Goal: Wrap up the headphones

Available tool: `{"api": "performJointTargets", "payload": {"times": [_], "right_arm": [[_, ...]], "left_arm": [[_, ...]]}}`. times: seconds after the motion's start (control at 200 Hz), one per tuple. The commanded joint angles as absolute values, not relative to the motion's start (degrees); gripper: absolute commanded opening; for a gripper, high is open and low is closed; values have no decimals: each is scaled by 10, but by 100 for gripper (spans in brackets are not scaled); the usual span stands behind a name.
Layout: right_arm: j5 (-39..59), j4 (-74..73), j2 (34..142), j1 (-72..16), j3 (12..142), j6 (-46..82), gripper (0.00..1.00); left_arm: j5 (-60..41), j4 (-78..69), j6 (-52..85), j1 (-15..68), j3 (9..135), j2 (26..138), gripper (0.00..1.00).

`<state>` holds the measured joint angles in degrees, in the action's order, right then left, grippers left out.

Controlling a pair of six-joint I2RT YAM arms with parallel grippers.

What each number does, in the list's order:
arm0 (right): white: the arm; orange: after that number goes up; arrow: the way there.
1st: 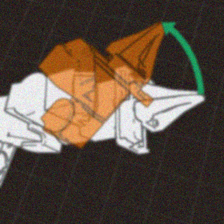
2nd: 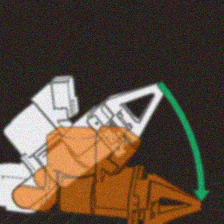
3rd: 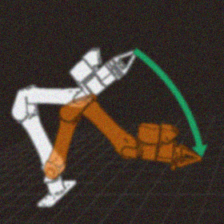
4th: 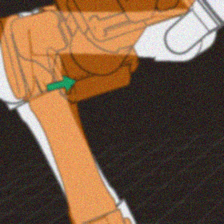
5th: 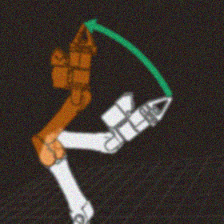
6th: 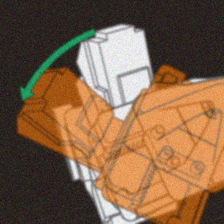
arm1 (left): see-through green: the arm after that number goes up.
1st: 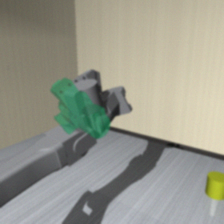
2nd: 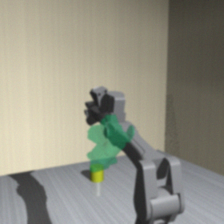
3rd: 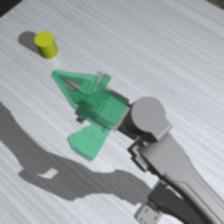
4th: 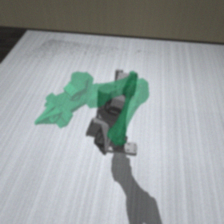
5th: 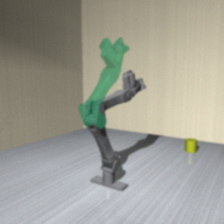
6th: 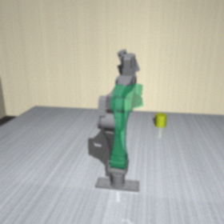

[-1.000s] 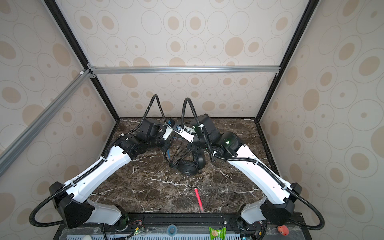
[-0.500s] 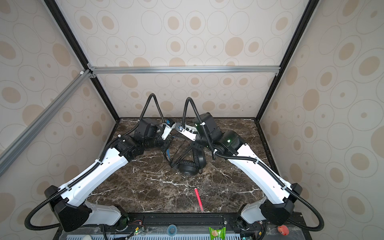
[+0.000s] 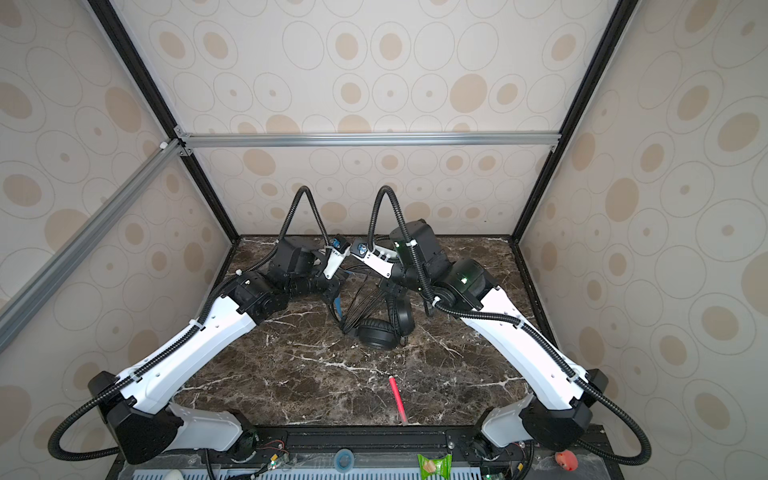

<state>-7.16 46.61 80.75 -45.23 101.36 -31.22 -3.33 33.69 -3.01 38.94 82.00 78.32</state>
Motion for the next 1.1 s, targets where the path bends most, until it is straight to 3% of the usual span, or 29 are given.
{"api": "performJointTargets", "payload": {"times": [0.0, 0.515, 1.095], "right_arm": [[-99, 403, 790, -432, 1055, -294, 0], [-230, 416, 782, -436, 1017, -460, 0], [-117, 425, 747, -354, 907, -348, 0]], "left_arm": [[-47, 382, -44, 397, 832, 764, 0], [-42, 390, -51, 400, 846, 768, 0], [-36, 388, -54, 401, 859, 766, 0]]}}
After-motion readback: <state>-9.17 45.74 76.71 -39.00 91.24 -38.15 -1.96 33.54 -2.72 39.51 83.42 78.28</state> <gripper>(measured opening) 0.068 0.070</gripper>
